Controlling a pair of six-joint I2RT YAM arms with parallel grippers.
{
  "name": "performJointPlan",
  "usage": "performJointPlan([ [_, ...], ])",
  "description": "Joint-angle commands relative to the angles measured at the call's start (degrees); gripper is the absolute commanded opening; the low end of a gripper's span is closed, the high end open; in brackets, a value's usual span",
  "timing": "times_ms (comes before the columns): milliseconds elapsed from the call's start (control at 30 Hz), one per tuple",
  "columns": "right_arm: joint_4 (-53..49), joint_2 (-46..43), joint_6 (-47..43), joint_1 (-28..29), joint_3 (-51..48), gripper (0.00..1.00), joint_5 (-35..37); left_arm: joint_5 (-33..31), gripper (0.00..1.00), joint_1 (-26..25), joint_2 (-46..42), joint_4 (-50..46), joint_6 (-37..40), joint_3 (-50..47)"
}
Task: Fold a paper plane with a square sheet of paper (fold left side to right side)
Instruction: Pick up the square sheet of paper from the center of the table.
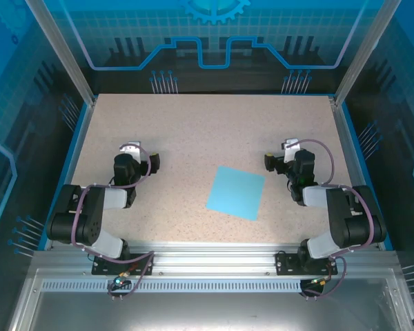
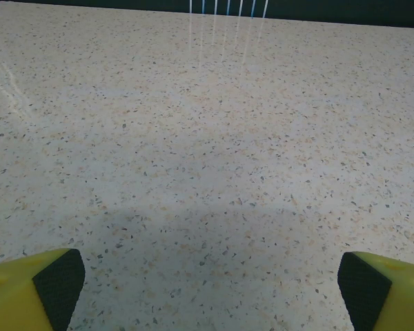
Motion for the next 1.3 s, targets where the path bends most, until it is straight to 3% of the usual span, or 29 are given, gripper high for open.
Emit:
performJointPlan([
  [0,1.51,0.38,-0.6,-1.23,-0.13,1.0,-0.89,1.68,0.98,0.31,-0.16,-0.35,-0.14,0.99],
  [567,1.55,0.33,-0.31,-2.02,-0.22,1.0,-2.57,1.2,0.99,0.58,-0.96,-1.82,-0.68,1.73],
  [633,-0.16,-0.2,-0.17,-2.03,0.61,1.0,-2.13,-0.45,0.98,0.58,-5.79,-11.65,-1.73,5.37],
  [700,-8.74,-2.94,0.48,-2.03,4.13,1.0,-0.93,-0.35,0.98,0.58,-11.46,-24.57,-3.52,9.76],
  [867,-33.12,-9.58,3.93,-0.43,14.03,1.0,-4.49,7.82,0.98,-0.86,-19.59,-44.68,-14.18,17.98],
  [1033,-46.98,-15.62,8.47,7.79,16.48,1.0,-0.63,12.47,0.99,-11.9,-21.32,-56.36,-20.7,20.85],
  [1267,-68.03,-16.78,20.21,17.97,18.84,1.0,-1.23,20.85,0.98,-28.08,-17.43,-56.06,-31.88,19.28],
])
